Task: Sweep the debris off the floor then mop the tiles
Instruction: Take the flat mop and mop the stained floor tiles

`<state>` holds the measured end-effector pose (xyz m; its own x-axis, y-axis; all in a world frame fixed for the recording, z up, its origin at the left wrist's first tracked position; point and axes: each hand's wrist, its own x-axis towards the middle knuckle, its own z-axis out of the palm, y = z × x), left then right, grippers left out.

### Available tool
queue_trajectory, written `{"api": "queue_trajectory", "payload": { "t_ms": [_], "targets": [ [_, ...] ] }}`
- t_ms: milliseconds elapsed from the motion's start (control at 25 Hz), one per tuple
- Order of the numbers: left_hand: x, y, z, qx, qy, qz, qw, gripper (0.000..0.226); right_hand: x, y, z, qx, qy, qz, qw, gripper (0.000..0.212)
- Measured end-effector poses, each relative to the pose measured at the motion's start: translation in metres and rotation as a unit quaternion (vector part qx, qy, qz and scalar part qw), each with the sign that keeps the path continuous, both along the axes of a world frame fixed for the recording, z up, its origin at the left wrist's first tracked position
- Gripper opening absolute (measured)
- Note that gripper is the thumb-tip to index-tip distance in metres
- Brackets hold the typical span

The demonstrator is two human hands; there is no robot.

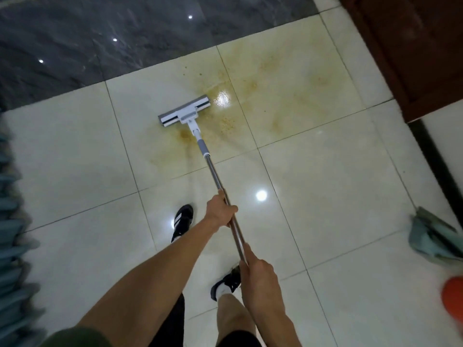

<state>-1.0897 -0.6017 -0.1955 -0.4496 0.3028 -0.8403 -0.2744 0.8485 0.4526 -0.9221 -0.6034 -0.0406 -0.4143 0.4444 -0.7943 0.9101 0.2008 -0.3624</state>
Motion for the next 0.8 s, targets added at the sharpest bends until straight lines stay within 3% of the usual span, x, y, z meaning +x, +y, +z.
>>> {"api": "queue_trajectory", "payload": {
  "t_ms": [120,360,520,800],
  "targets": [
    [-0.011,0.014,0.005,-0.013,0.043,-0.042,0.998,0.048,-0.009,0.009,-0.004,0.009,-0.011,0.031,0.999,0.063],
    [-0.080,0.048,-0.005,-0.018,0.094,-0.072,0.993,0.020,-0.081,0.039,-0.017,0.037,-0.009,0.050,0.998,0.056],
    [-0.185,0.089,-0.023,-0.029,0.135,-0.087,0.986,0.020,-0.180,0.078,-0.031,0.049,0.007,0.048,0.998,0.055],
    [-0.398,0.177,-0.043,-0.020,0.135,-0.060,0.989,0.011,-0.386,0.166,-0.067,0.073,0.027,0.054,0.995,0.052]
  ]
}}
